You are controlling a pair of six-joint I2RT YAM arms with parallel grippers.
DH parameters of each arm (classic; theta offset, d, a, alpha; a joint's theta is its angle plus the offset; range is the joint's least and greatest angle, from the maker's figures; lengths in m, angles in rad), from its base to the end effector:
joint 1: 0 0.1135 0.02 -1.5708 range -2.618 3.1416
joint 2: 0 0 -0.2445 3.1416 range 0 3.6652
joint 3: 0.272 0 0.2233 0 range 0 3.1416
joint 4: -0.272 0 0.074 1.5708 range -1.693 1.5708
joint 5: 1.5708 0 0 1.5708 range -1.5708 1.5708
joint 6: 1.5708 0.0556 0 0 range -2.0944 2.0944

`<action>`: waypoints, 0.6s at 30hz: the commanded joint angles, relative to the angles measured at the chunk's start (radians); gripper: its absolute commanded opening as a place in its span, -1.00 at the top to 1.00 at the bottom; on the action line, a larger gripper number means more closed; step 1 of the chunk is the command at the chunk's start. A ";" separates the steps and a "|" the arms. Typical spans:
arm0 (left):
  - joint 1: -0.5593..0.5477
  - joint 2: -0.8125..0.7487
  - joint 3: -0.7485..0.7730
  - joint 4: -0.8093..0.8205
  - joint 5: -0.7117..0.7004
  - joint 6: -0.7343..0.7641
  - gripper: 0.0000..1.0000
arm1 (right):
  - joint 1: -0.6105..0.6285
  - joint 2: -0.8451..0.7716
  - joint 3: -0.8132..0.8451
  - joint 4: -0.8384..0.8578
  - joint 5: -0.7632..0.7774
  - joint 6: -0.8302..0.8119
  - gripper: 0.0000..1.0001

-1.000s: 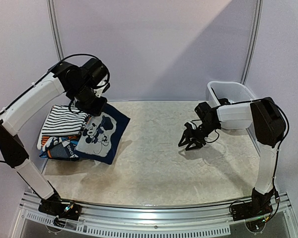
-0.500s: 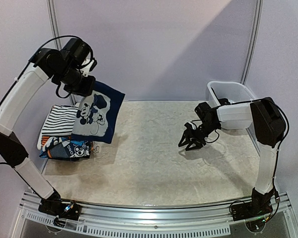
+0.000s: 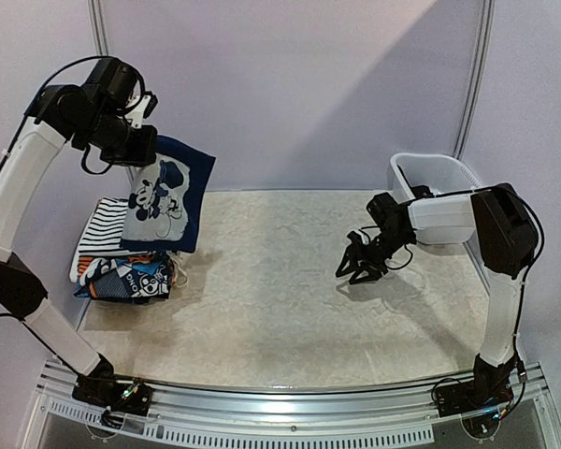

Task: Fold and stack the mixed laundry pile
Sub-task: Place the square-folded T-shirt at the corner of the board.

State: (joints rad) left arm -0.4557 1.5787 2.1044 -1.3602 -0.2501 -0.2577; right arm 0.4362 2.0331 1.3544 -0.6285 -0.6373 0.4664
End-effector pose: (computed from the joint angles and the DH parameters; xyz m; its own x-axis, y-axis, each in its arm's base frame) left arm 0.2429 -0.1037 0.4231 -0.7140 0.0750 -0.6961 0.0984 0.9951 0.0062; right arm 0.3169 0.1842 0.1294 -0.9975 -0.0662 0.0256 -0.0353 0.7756 0.6303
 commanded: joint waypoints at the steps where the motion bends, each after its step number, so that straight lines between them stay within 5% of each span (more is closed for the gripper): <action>1: 0.009 -0.078 0.009 -0.304 0.102 -0.023 1.00 | 0.002 0.024 0.011 -0.018 0.009 -0.004 -0.03; 11: 0.008 -0.203 -0.115 -0.300 0.211 -0.063 1.00 | 0.005 0.054 0.064 -0.040 0.011 -0.011 -0.02; 18: 0.008 -0.233 -0.215 -0.301 0.151 -0.046 1.00 | 0.013 0.062 0.068 -0.033 0.011 -0.001 -0.02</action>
State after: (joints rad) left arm -0.4553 1.3537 1.9293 -1.3651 -0.0719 -0.3073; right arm 0.4385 2.0758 1.4010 -0.6540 -0.6369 0.4660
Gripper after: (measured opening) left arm 0.037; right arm 0.511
